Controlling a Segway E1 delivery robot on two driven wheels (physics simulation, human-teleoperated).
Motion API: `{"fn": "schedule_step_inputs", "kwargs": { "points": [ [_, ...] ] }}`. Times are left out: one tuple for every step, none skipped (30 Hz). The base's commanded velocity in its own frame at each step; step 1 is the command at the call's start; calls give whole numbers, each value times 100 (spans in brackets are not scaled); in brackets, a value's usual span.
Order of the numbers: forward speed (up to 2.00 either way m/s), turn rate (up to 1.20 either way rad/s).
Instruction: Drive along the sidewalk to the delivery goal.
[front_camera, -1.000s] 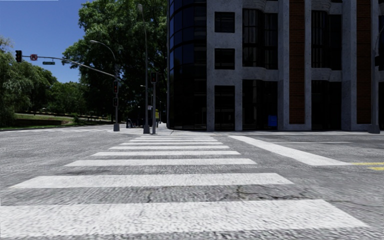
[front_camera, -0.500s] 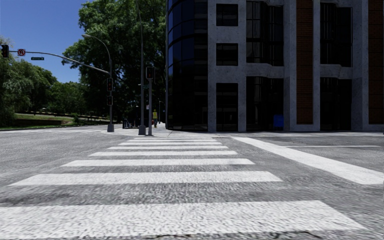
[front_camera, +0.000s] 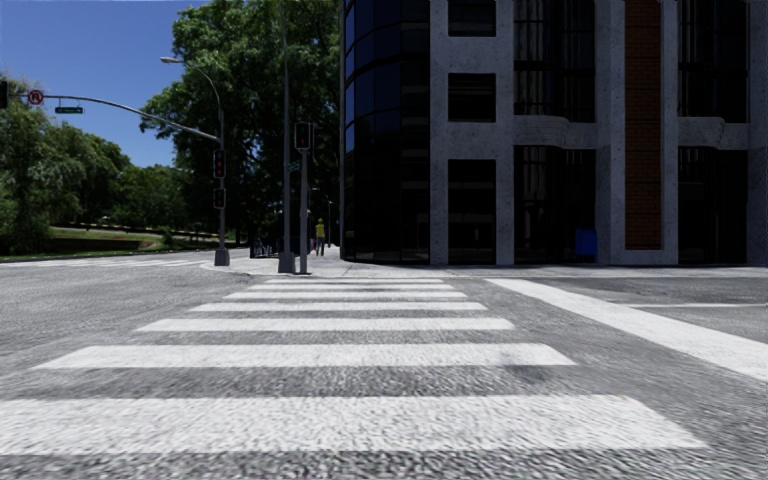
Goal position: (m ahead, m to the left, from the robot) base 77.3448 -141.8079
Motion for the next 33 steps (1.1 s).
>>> {"fn": "schedule_step_inputs", "kwargs": {
  "points": [
    [200,22],
    [200,22],
    [200,22],
    [200,22],
    [200,22],
    [200,22],
    [200,22],
    [200,22],
    [200,22],
    [200,22],
    [200,22],
    [200,22],
    [200,22],
    [200,22],
    [200,18],
    [200,0],
    [200,0],
    [200,0],
    [200,0],
    [200,0],
    [200,0],
    [200,0],
    [200,0],
    [200,0],
    [200,0],
    [200,0],
    [200,0],
    [200,0],
    [200,0],
    [200,0],
    [200,0],
    [200,0],
    [200,0]
  ]
}}
